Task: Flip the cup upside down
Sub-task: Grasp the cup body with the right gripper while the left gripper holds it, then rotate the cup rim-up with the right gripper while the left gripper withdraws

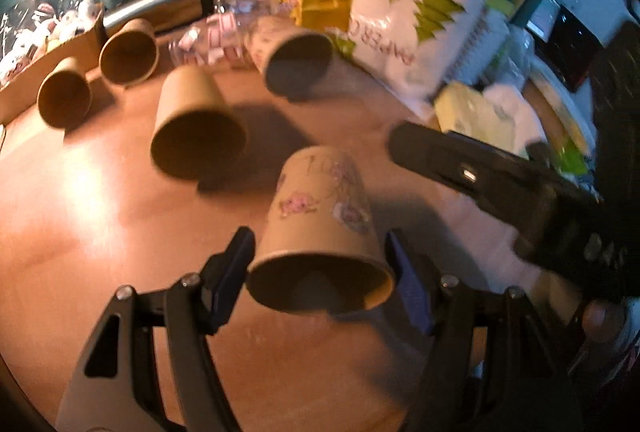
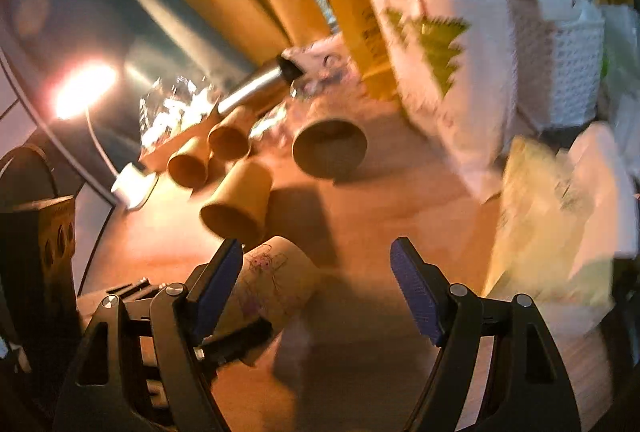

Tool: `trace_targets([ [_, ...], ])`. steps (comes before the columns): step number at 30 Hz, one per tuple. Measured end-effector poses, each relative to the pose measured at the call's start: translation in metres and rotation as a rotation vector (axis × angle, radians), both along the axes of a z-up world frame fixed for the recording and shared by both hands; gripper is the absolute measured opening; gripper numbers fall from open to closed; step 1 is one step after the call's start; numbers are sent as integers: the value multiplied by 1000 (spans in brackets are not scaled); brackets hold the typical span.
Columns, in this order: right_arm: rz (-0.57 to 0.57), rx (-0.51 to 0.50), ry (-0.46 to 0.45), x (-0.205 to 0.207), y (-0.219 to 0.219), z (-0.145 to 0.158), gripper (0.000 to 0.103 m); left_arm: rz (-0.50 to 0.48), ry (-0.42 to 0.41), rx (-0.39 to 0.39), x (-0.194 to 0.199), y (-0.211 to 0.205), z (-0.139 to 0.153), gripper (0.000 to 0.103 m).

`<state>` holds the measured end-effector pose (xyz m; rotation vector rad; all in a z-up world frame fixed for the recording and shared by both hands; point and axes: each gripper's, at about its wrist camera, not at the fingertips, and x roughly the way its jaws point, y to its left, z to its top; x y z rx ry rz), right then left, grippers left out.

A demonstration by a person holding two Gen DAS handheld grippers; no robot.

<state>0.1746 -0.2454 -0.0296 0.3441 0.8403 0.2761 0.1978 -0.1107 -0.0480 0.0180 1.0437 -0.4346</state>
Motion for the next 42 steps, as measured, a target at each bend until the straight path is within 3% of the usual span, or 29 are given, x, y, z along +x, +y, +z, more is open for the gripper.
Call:
trace_targets([
  [10,100,42,119,-19,36,-22,79,-28,-36,-28,-56,13,-7,69],
  [16,102,71,170,-28,42,-31,79,-44,-65,-52,-78,25,-9,69],
  [29,97,270,263,-48,46,-50,79,-115,-159,-35,-120,36,-9,69],
  [42,100,396,315,-55,32,-61,79,-149,-262,11,-149,35,-9,69],
])
